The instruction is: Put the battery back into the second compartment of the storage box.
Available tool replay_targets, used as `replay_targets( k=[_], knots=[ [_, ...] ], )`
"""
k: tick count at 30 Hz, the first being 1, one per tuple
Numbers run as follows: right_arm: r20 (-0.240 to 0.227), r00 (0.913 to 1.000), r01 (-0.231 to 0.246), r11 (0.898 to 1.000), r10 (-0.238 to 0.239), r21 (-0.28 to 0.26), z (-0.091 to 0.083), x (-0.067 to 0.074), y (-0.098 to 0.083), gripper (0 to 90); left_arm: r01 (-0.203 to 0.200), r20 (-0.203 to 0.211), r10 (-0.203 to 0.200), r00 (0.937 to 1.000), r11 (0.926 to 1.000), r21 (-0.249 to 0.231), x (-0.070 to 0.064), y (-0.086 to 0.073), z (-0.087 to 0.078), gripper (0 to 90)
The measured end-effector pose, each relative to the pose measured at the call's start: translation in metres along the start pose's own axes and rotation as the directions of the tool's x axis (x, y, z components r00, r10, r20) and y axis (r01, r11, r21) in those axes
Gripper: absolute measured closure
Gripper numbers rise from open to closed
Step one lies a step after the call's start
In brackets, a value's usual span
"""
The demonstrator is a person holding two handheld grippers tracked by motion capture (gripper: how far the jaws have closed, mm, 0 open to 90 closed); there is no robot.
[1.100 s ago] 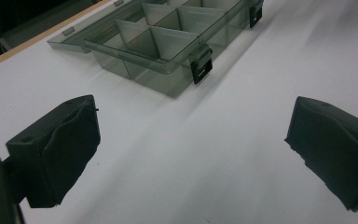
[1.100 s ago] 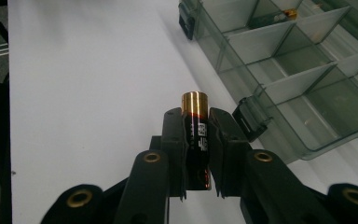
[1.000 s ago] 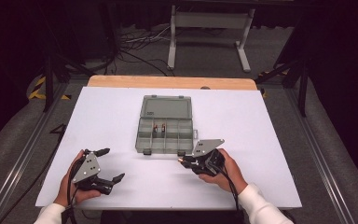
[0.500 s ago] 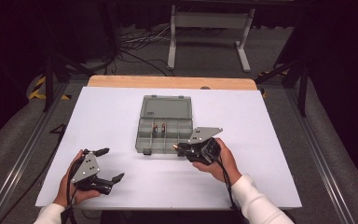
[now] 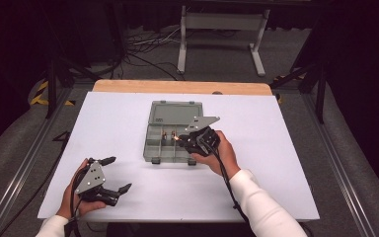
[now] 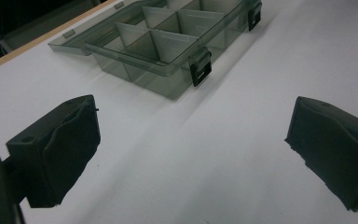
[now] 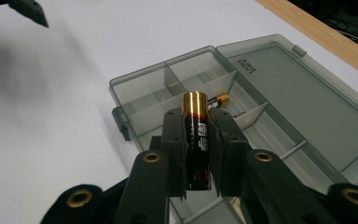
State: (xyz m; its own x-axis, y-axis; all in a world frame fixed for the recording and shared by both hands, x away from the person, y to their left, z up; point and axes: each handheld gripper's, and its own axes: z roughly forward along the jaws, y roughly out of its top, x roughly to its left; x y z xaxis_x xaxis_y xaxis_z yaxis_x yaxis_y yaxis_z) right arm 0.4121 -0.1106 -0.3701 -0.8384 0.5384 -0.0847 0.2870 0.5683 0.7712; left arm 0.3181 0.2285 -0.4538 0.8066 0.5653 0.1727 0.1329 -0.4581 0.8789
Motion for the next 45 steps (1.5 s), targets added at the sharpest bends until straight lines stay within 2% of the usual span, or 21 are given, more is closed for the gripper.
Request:
replay_targets(
  k=[8,10,16,25,30,39,45],
  knots=[
    [0.006,0.9991,-0.042,0.999,0.042,0.011,0.020,-0.003,0.020,77.6,-0.006,0.002,0.006,1.0000,1.0000,0.000,0.001,0.000,0.000,2.9],
    [0.022,0.9988,-0.044,0.999,0.043,0.018,0.026,-0.003,0.025,77.6,-0.007,0.001,0.007,1.0000,1.0000,0.000,0.001,0.000,0.000,2.9],
    [0.030,0.9982,-0.054,0.997,0.052,0.047,0.046,-0.005,0.033,77.6,-0.009,0.004,0.009,1.0000,1.0000,-0.002,0.000,0.000,0.000,2.9],
    [0.056,0.9925,-0.113,0.990,0.108,0.088,0.073,-0.012,0.032,77.6,-0.007,0.009,0.008,0.9999,1.0000,-0.005,0.000,0.000,0.001,2.9],
    [0.073,0.9903,-0.126,0.986,0.118,0.110,0.083,-0.015,0.030,77.6,-0.008,0.012,0.008,0.9999,1.0000,-0.004,0.000,0.000,0.001,2.9],
    [0.097,0.9842,-0.159,0.980,0.148,0.122,0.093,-0.019,0.026,77.6,-0.002,0.010,0.002,0.9999,1.0000,-0.008,0.001,0.000,0.000,3.0],
    [0.102,0.9831,-0.165,0.977,0.152,0.132,0.098,-0.020,0.023,77.5,-0.011,0.014,0.011,0.9998,0.9999,-0.002,0.000,0.000,0.001,3.1]
  ],
)
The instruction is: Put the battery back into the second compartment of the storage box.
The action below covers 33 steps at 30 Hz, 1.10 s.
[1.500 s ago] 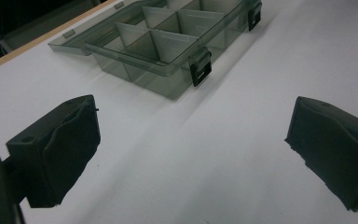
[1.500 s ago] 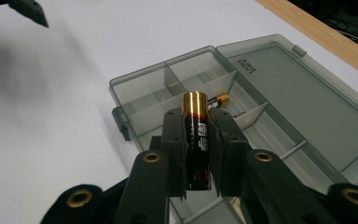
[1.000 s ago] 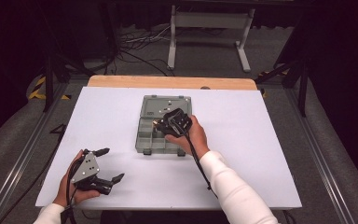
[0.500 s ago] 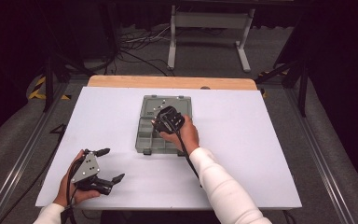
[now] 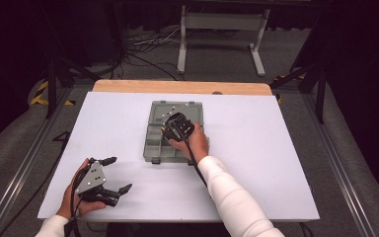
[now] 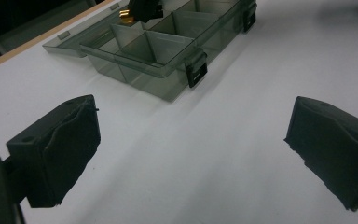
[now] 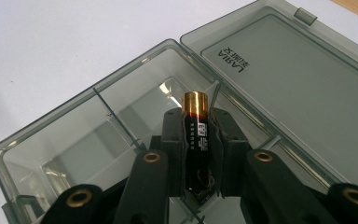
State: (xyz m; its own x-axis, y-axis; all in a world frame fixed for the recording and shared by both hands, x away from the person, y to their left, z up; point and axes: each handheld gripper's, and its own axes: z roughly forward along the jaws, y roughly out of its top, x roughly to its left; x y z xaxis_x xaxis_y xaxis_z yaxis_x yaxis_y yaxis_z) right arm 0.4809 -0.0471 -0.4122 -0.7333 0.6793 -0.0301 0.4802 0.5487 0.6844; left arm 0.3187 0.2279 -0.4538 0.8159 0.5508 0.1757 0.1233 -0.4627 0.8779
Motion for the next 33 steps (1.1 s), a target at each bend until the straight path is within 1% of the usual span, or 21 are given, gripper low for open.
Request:
replay_targets(
  k=[7,8,11,14,18,21,23,24,26,29,31,32,33],
  knots=[
    [0.015,0.9998,-0.011,1.000,0.011,0.006,0.0036,-0.0020,-0.0014,77.5,0.002,0.002,-0.002,1.0000,1.0000,-0.001,0.0006,-0.0003,0.0000,3.1],
    [0.016,0.9998,-0.015,1.000,0.014,0.005,0.0045,-0.0026,-0.0019,77.4,-0.003,0.001,0.003,1.0000,1.0000,0.000,0.0008,-0.0002,-0.0001,3.1],
    [0.021,0.9991,-0.038,0.999,0.038,0.002,0.0057,-0.0044,-0.0033,77.4,0.001,0.000,-0.001,1.0000,1.0000,0.000,0.0006,-0.0003,-0.0003,3.1],
    [0.016,0.9991,-0.040,0.999,0.040,0.006,0.0063,-0.0044,-0.0039,77.5,-0.002,-0.001,0.002,1.0000,1.0000,0.002,0.0008,-0.0003,-0.0001,3.1],
    [0.016,0.9992,-0.036,0.999,0.036,0.004,0.0075,-0.0040,-0.0046,78.3,0.000,-0.004,0.000,1.0000,1.0000,0.002,0.0004,-0.0005,0.0007,3.1],
    [0.013,0.9990,-0.042,0.999,0.042,0.004,0.0083,-0.0037,-0.0058,75.6,-0.003,0.000,0.003,1.0000,1.0000,0.003,0.0007,-0.0004,0.0003,3.2],
    [0.010,0.9992,-0.039,0.999,0.039,0.005,0.0074,-0.0037,-0.0060,76.4,-0.001,0.000,0.001,1.0000,1.0000,0.002,0.0008,-0.0006,0.0000,3.2],
    [0.017,0.9991,-0.039,0.999,0.039,0.001,0.0069,-0.0033,-0.0059,76.6,-0.001,0.000,0.001,1.0000,1.0000,0.003,0.0008,-0.0007,0.0000,3.2],
    [0.011,0.9994,-0.034,0.999,0.034,-0.004,0.0061,-0.0032,-0.0054,77.3,-0.001,0.000,0.001,1.0000,1.0000,0.004,0.0008,-0.0007,0.0001,3.2],
    [0.017,0.9998,-0.009,1.000,0.009,0.013,0.0082,-0.0025,-0.0048,79.9,-0.003,-0.001,0.003,1.0000,1.0000,0.003,0.0009,-0.0004,-0.0001,3.2],
    [0.017,0.9998,-0.006,1.000,0.006,0.014,0.0089,-0.0025,-0.0047,80.8,0.001,0.001,-0.001,1.0000,1.0000,0.003,0.0008,-0.0004,0.0000,3.2],
    [0.026,0.9996,-0.004,1.000,0.003,0.022,0.0093,-0.0029,-0.0048,81.5,0.000,0.000,0.000,1.0000,1.0000,0.005,0.0009,-0.0007,0.0002,3.2],
    [0.024,0.9996,-0.012,1.000,0.011,0.020,0.0097,-0.0033,-0.0051,81.4,0.000,0.002,0.000,1.0000,1.0000,0.005,0.0009,-0.0008,0.0004,3.2]
  ],
)
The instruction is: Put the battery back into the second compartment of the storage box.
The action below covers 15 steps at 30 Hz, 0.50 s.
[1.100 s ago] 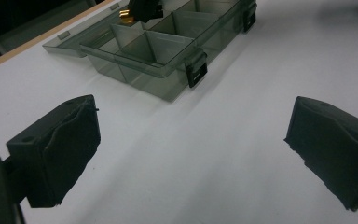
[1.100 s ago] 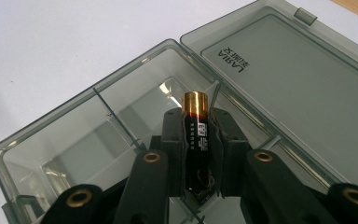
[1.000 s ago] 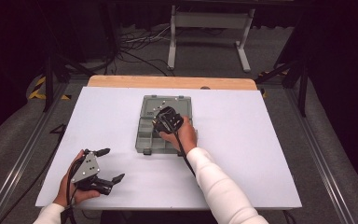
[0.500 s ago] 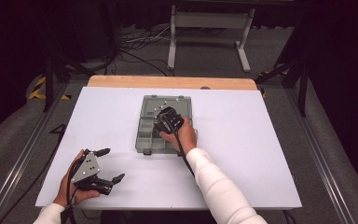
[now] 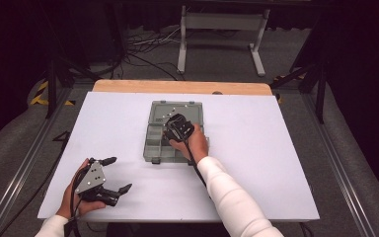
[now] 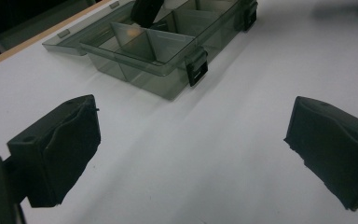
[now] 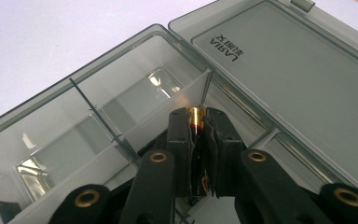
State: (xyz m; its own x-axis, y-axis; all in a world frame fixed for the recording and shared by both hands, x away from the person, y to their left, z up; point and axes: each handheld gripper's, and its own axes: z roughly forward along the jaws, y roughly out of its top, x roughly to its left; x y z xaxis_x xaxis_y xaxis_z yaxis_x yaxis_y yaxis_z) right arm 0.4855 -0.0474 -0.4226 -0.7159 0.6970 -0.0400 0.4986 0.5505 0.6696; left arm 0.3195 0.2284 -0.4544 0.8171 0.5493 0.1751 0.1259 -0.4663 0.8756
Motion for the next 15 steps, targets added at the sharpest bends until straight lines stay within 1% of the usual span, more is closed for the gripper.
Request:
replay_targets(
  k=[6,9,11,14,15],
  knots=[
    [0.001,1.0000,-0.001,1.000,0.001,0.000,0.001,-0.001,0.000,80.9,0.004,-0.003,-0.004,1.0000,1.0000,-0.005,0.000,0.000,0.000,3.2],
    [-0.016,0.9999,-0.005,1.000,0.005,-0.003,-0.001,0.001,-0.001,82.2,0.006,-0.004,-0.007,1.0000,1.0000,-0.004,0.000,0.000,0.000,3.2],
    [-0.007,0.9999,0.012,1.000,-0.012,-0.019,-0.004,0.002,-0.001,81.8,0.005,-0.009,-0.005,0.9999,1.0000,-0.003,0.000,0.000,0.000,3.2],
    [0.003,0.9997,0.026,0.999,-0.025,-0.048,-0.011,0.002,-0.002,82.1,0.014,-0.012,-0.014,0.9998,0.9999,-0.002,0.000,0.000,0.000,3.6],
    [0.000,0.9994,0.035,0.997,-0.035,-0.069,-0.013,0.001,-0.003,82.1,0.014,-0.014,-0.014,0.9998,0.9999,0.000,0.001,0.000,0.001,3.7]
  ],
)
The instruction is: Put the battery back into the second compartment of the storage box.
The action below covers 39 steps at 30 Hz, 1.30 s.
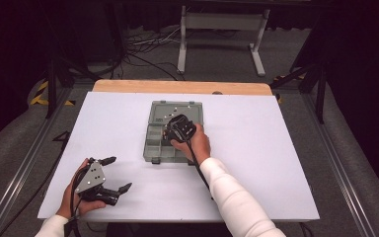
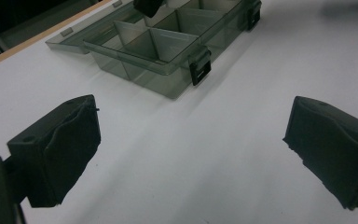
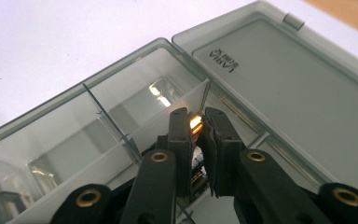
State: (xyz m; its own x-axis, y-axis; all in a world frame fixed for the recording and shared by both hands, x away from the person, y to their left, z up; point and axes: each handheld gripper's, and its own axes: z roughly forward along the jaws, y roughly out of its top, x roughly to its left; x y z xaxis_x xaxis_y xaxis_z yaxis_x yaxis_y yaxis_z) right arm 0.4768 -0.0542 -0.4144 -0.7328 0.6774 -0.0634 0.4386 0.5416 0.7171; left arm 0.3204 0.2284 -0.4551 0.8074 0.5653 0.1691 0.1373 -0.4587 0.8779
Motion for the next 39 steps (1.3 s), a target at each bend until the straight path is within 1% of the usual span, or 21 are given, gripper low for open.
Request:
replay_targets(
  k=[1,3,4,8,10,11,13,14,17,19,20,21,23,26,28,30,32,35,36,38,39],
  knots=[
    [-0.007,0.9998,0.018,1.000,-0.018,-0.021,-0.003,0.000,-0.001,82.0,-0.003,-0.004,0.003,1.0000,1.0000,0.004,0.000,0.000,0.000,3.9],
    [0.008,0.9990,0.043,0.998,-0.043,-0.035,-0.008,0.000,-0.002,81.8,0.000,-0.005,0.000,1.0000,1.0000,0.004,0.001,0.001,0.001,4.3],
    [-0.004,0.9985,0.054,0.997,-0.054,-0.059,-0.012,-0.001,-0.004,81.8,0.000,-0.005,0.000,1.0000,1.0000,0.004,0.001,0.001,0.001,4.4],
    [-0.013,0.9969,0.076,0.991,-0.078,-0.106,-0.023,-0.004,-0.009,81.8,0.011,-0.020,-0.011,0.9997,0.9999,-0.002,0.004,0.005,0.003,5.0],
    [-0.010,0.9968,0.077,0.990,-0.079,-0.121,-0.029,-0.007,-0.012,81.9,0.014,-0.027,-0.014,0.9995,0.9999,-0.005,0.007,0.006,0.003,5.5],
    [-0.019,0.9965,0.077,0.987,-0.081,-0.137,-0.033,-0.009,-0.014,81.7,0.018,-0.030,-0.019,0.9994,0.9998,-0.006,0.009,0.007,0.003,5.6],
    [-0.013,0.9952,0.094,0.982,-0.097,-0.163,-0.040,-0.012,-0.018,81.5,0.018,-0.049,-0.019,0.9986,0.9998,-0.009,0.014,0.010,0.003,6.6],
    [-0.019,0.9952,0.091,0.979,-0.096,-0.180,-0.044,-0.014,-0.021,81.4,0.021,-0.056,-0.022,0.9982,0.9997,-0.010,0.017,0.011,0.004,6.7],
    [-0.014,0.9943,0.100,0.971,-0.105,-0.217,-0.054,-0.018,-0.028,80.8,0.028,-0.069,-0.029,0.9972,0.9995,-0.012,0.024,0.014,0.007,7.7],
    [-0.013,0.9937,0.105,0.964,-0.111,-0.245,-0.061,-0.021,-0.033,80.7,0.029,-0.081,-0.031,0.9963,0.9995,-0.015,0.028,0.017,0.008,8.8],
    [-0.018,0.9938,0.102,0.962,-0.110,-0.252,-0.064,-0.022,-0.036,80.6,0.026,-0.086,-0.027,0.9960,0.9996,-0.012,0.030,0.019,0.008,9.8],
    [-0.016,0.9937,0.103,0.959,-0.111,-0.263,-0.068,-0.024,-0.039,80.5,0.030,-0.082,-0.031,0.9961,0.9995,-0.012,0.032,0.020,0.008,11.5],
    [-0.012,0.9934,0.106,0.954,-0.114,-0.279,-0.074,-0.026,-0.045,80.3,0.021,-0.092,-0.022,0.9955,0.9997,-0.007,0.035,0.024,0.008,16.3],
    [0.001,0.9927,0.116,0.948,-0.121,-0.298,-0.083,-0.030,-0.053,80.0,0.028,-0.092,-0.029,0.9953,0.9996,-0.010,0.038,0.029,0.007,21.9],
    [0.007,0.9940,0.106,0.946,-0.109,-0.305,-0.089,-0.033,-0.060,79.9,0.031,-0.098,-0.032,0.9946,0.9995,-0.007,0.039,0.031,0.008,26.1],
    [0.026,0.9929,0.119,0.944,-0.116,-0.309,-0.094,-0.034,-0.065,80.0,0.035,-0.114,-0.035,0.9928,0.9994,0.001,0.041,0.033,0.009,30.1],
    [0.041,0.9917,0.129,0.943,-0.122,-0.307,-0.100,-0.036,-0.070,79.4,0.040,-0.118,-0.039,0.9923,0.9992,0.003,0.043,0.035,0.009,34.7],
    [0.047,0.9921,0.125,0.939,-0.117,-0.322,-0.106,-0.040,-0.078,79.3,0.050,-0.123,-0.051,0.9912,0.9987,-0.010,0.047,0.036,0.011,46.1],
    [0.050,0.9919,0.126,0.938,-0.116,-0.322,-0.108,-0.042,-0.080,79.2,0.055,-0.126,-0.057,0.9904,0.9983,-0.016,0.048,0.037,0.011,51.1],
    [0.060,0.9916,0.128,0.938,-0.115,-0.321,-0.110,-0.043,-0.083,78.1,0.066,-0.125,-0.069,0.9898,0.9974,-0.028,0.051,0.037,0.013,57.1],
    [0.066,0.9910,0.132,0.937,-0.117,-0.322,-0.111,-0.044,-0.085,78.1,0.058,-0.125,-0.061,0.9904,0.9980,-0.023,0.052,0.038,0.014,60.5]
  ],
)
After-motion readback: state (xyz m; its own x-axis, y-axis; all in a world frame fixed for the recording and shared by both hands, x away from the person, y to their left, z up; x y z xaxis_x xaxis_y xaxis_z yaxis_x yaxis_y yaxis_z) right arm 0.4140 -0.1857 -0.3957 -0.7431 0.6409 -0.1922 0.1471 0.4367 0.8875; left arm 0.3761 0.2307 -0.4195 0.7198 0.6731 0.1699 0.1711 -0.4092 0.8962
